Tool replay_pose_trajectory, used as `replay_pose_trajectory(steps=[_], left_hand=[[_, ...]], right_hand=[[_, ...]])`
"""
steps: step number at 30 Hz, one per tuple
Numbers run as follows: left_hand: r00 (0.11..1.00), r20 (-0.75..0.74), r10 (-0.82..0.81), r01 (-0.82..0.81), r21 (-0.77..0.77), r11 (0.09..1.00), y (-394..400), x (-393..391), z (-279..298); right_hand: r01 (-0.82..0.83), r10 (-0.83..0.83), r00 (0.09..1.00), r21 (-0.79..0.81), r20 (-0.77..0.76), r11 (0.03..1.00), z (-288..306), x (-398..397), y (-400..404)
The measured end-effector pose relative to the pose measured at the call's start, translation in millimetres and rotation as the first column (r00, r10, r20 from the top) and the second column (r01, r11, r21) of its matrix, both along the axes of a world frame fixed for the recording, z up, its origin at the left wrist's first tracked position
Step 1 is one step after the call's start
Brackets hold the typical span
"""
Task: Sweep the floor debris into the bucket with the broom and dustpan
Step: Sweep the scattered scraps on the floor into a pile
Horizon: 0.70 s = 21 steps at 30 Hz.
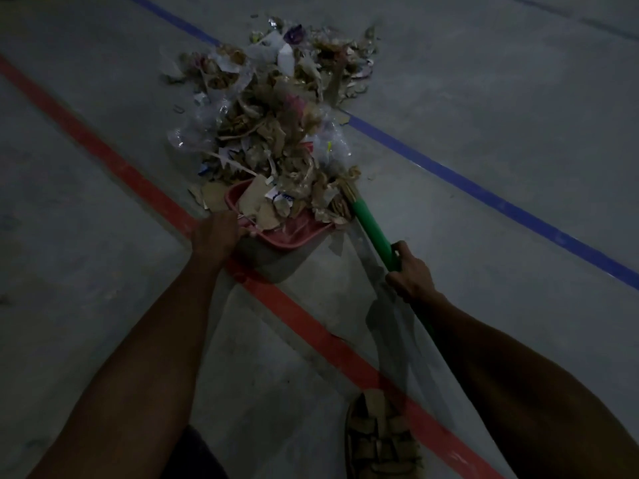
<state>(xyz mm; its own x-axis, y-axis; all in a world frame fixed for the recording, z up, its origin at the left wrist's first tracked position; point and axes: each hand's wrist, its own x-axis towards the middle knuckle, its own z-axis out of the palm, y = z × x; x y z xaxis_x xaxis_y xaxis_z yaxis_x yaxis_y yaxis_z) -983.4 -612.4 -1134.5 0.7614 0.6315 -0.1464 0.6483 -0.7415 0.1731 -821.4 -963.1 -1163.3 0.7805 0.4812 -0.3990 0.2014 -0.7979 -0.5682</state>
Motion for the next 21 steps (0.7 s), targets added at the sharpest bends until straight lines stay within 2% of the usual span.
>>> replay_pose_trajectory(steps=[7, 15, 19, 21], left_hand=[[1.000, -0.021, 0.000, -0.001, -0.032, 0.999, 13, 7, -1], [0.992, 0.080, 0.101, -0.084, -0.186, 0.979, 2, 17, -7], [0.984, 0.094, 0.151, -0.122, -0.256, 0.959, -2, 16, -8], [0.991, 0.084, 0.100, -0.068, -0.319, 0.945, -5, 13, -11]], right_hand=[[-0.084, 0.084, 0.996, 0.043, -0.013, 0.996, -15, -11, -15], [-0.148, 0.148, 0.989, 0.068, 0.004, 0.987, -8, -34, -4], [-0.088, 0.088, 0.996, 0.052, 0.006, 0.995, 0, -27, -7], [-0.039, 0.038, 0.999, 0.055, 0.024, 0.998, 4, -22, -9]])
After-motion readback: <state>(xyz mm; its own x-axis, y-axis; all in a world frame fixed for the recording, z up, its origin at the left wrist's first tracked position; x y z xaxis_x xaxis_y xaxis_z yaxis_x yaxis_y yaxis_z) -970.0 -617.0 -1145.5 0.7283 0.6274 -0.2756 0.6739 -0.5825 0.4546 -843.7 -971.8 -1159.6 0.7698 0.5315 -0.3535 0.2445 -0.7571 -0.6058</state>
